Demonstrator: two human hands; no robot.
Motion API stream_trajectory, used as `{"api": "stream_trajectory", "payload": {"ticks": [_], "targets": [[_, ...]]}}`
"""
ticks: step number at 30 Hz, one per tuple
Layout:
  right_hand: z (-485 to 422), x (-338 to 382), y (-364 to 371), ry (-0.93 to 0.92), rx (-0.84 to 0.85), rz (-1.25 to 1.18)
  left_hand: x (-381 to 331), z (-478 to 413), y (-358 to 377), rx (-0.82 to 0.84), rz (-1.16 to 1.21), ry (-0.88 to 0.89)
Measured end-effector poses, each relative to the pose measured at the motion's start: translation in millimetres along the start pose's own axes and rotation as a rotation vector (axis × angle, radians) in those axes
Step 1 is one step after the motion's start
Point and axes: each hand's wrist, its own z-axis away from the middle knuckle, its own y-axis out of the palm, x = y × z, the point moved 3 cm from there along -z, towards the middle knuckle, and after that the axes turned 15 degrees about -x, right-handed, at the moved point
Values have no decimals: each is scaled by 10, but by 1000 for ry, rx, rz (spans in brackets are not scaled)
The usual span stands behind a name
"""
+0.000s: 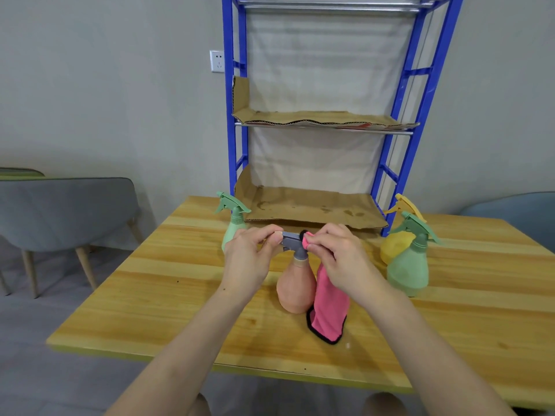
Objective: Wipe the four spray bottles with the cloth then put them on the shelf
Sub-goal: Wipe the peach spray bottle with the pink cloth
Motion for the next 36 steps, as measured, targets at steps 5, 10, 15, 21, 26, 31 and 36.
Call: {"api": "stream_trajectory", "payload": {"ticks": [5, 10, 15, 21, 26, 31, 36], "targets": [[101, -156, -124, 36, 21, 46, 5, -3, 9, -4, -17, -10], [-73, -102, -320, 200, -34, -19, 21, -11, -19, -8, 7, -52], [-289, 137, -473, 399, -84, -291, 2, 11, -3, -10, 48, -114], [-172, 189, -120, 354, 13, -305, -34, 24, -10, -12, 77, -148], [-34, 141, 22, 291, 140, -175, -62, 26, -41, 10, 73, -123], [-57, 122, -3, 189, 176, -72, -87, 33, -63, 20, 106, -148], [-65, 69, -103, 260, -2, -88, -117, 51, -66, -3, 136, -186]]}}
